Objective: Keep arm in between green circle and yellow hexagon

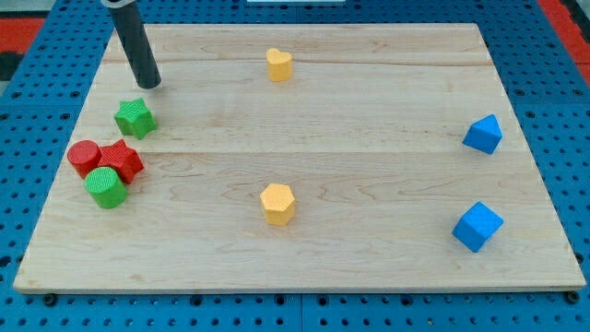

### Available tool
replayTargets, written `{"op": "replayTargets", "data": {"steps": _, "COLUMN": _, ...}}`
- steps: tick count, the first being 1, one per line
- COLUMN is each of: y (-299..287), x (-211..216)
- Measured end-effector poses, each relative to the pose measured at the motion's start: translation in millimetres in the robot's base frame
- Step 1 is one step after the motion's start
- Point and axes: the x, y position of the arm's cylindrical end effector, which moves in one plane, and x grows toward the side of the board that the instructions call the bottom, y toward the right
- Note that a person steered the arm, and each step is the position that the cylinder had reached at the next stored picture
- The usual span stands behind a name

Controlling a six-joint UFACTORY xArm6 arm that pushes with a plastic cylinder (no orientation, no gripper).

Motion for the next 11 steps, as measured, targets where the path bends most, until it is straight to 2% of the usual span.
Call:
{"op": "replayTargets", "data": {"steps": 3, "y": -9.9, "x": 63.2}}
{"op": "replayTargets", "data": {"steps": 4, "y": -9.7, "x": 69.4}}
{"op": "replayTargets", "data": {"steps": 6, "y": 3.3, "x": 22.1}}
{"op": "replayTargets", "data": {"steps": 8, "y": 7.5, "x": 21.4}}
{"op": "replayTargets", "data": {"steps": 9, "y": 52.9, "x": 33.6}}
{"op": "replayTargets", "data": {"steps": 10, "y": 90.8, "x": 63.6}}
{"op": "replayTargets", "data": {"steps": 11, "y": 100.9, "x": 114.2}}
